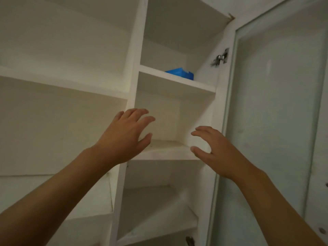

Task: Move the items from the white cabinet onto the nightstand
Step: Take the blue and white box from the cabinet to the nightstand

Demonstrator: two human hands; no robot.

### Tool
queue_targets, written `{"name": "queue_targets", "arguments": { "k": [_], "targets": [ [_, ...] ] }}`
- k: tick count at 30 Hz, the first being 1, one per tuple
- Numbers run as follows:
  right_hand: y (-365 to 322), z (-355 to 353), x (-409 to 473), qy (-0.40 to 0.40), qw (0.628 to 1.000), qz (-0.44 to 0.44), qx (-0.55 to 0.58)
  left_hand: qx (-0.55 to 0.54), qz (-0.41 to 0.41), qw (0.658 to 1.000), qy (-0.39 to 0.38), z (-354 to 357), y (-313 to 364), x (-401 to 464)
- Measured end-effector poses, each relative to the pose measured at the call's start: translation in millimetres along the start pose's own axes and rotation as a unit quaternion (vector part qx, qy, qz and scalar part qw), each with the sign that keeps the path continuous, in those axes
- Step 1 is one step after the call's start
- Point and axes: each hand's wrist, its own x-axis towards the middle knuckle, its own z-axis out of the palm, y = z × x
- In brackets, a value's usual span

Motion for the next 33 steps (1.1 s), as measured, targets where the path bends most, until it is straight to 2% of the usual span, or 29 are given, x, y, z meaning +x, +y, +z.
{"name": "queue_targets", "arguments": {
  "k": [8, 12, 20, 33],
  "targets": [
    [-17, -49, 105, 0.066, 0.997, -0.044, 0.008, 0.058, 0.046, 0.995, 0.069, -14, -39, 79],
    [-20, -70, 166, 0.083, 0.995, -0.044, -0.041, 0.077, 0.068, 0.989, 0.102, -21, -46, 119],
    [-22, -81, 253, 0.027, 0.992, -0.009, -0.119, 0.095, 0.050, 0.989, 0.100, -13, -70, 169],
    [8, -59, 299, -0.012, 0.995, 0.070, -0.064, 0.091, 0.058, 0.985, 0.136, 15, -90, 174]
  ]
}}
